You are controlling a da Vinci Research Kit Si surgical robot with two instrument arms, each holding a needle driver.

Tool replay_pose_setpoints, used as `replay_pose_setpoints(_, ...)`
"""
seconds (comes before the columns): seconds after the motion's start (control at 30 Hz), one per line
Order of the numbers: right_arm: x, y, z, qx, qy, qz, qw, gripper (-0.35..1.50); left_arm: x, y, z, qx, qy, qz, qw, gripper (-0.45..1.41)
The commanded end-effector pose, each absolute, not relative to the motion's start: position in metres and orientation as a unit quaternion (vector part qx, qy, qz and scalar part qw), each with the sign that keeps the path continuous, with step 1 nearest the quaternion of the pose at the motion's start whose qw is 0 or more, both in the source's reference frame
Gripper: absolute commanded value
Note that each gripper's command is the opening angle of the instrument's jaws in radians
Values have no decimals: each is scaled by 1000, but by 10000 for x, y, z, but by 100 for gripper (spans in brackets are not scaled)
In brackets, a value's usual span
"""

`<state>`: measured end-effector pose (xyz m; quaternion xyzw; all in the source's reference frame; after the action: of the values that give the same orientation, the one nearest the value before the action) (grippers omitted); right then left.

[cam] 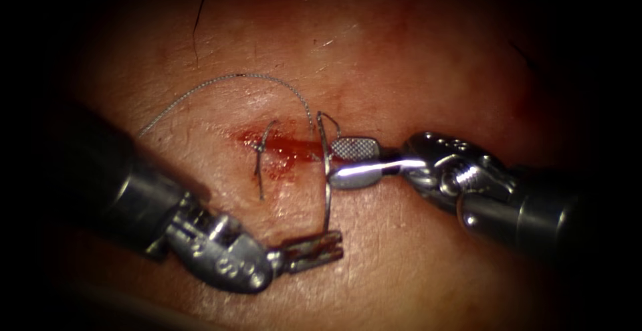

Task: Wound Closure

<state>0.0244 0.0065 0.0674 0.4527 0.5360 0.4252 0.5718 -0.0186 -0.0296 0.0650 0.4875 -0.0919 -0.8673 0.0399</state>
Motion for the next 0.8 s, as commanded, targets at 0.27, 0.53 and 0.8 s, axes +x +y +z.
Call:
replay_pose_setpoints(0.27,268,61,682,471,528,419,569,98,-190,-306,659,481,-90,-871,44,-45)
replay_pose_setpoints(0.53,273,62,682,469,523,420,574,81,-192,-307,659,481,-89,-871,45,-45)
replay_pose_setpoints(0.8,276,65,683,469,523,421,574,22,-193,-308,659,479,-89,-872,48,-45)
